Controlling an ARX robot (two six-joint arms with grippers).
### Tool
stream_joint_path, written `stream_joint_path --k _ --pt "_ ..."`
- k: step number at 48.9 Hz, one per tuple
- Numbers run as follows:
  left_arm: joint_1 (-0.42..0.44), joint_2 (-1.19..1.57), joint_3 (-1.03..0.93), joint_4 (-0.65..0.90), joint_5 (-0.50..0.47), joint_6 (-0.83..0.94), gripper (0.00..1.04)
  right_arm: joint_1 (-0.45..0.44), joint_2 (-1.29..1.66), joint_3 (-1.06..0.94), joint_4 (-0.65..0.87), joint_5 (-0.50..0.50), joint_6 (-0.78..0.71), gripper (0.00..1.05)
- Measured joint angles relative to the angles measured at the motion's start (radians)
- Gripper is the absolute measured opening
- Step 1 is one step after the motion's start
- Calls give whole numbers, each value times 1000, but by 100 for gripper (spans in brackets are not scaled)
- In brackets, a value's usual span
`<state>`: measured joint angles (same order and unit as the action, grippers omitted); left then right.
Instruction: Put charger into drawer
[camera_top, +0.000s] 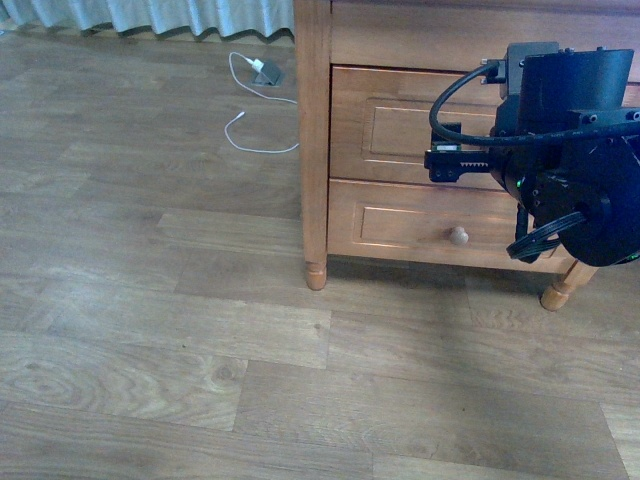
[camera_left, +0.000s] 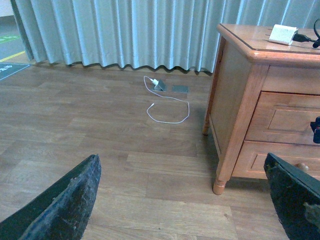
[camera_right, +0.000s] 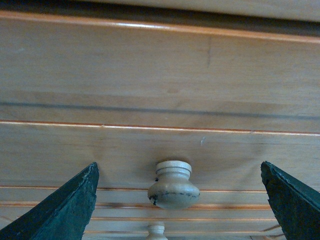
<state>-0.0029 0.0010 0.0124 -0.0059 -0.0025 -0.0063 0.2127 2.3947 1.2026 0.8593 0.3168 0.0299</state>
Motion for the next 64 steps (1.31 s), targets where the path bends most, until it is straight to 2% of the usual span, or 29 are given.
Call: stream_joint_path --k 4,5,16,21,26,49,56,64 --pt "0 0 0 0 0 0 99 0 0 1 0 3 0 93" --pt "0 0 0 0 0 0 99 0 0 1 0 3 0 88" --pt "0 0 0 0 0 0 99 1 1 9 -12 3 -2 57" --pt "0 0 0 0 0 0 99 4 8 21 -27 -4 -4 38" --pt "0 0 0 0 0 0 99 6 15 26 -34 -2 -7 25" --pt "0 0 0 0 0 0 99 7 9 15 -44 -25 11 23" --pt "0 0 0 0 0 0 99 -2 -16 -41 -13 -77 30 23" --pt "0 0 0 0 0 0 99 -1 -98 -202 44 -126 53 22"
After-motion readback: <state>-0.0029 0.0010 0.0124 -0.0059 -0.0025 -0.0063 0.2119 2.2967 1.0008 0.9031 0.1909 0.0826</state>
